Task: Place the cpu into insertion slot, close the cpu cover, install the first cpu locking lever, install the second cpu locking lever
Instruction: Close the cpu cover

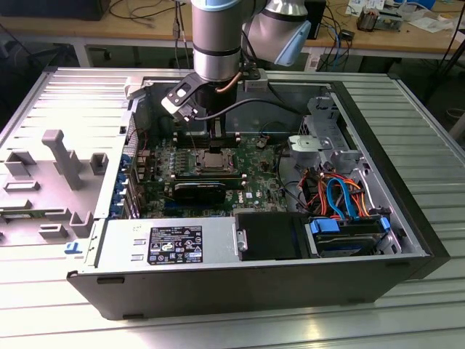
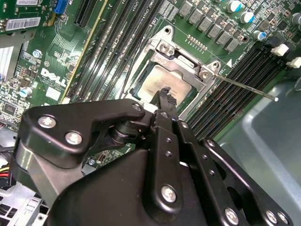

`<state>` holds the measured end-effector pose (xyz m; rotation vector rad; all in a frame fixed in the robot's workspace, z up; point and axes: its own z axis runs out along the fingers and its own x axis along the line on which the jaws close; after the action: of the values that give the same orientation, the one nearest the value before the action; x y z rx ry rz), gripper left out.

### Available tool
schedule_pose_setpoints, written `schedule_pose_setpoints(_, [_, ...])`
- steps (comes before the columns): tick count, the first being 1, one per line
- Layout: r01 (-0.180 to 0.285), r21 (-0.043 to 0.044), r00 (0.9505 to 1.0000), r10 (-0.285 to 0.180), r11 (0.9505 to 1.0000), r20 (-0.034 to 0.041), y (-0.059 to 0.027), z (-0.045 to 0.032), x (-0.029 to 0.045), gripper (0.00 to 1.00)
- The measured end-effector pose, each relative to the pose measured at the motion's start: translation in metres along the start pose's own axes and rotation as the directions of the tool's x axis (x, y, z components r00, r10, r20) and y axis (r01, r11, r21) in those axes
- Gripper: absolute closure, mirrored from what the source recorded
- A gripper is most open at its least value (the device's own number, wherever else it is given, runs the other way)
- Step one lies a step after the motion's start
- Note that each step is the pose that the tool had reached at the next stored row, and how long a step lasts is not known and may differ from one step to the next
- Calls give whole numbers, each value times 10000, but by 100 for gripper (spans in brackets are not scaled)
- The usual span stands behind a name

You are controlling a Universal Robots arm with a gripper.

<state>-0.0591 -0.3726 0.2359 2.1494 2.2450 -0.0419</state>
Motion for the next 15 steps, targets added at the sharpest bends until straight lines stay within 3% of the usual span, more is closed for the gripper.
schedule_pose_setpoints(3, [-1, 0, 10000, 1, 10000, -1, -3, 20, 1, 89])
schedule_pose_setpoints(7, [-1, 0, 10000, 1, 10000, -1, -88, 50, 6, 89])
schedule_pose_setpoints(10, [-1, 0, 10000, 1, 10000, 0, -121, 118, 10, 89])
schedule_pose_setpoints(12, [0, 1, 10000, 0, 10000, 0, -189, 146, 14, 89])
schedule_pose_setpoints(15, [0, 0, 10000, 0, 10000, 0, -190, 149, 15, 89])
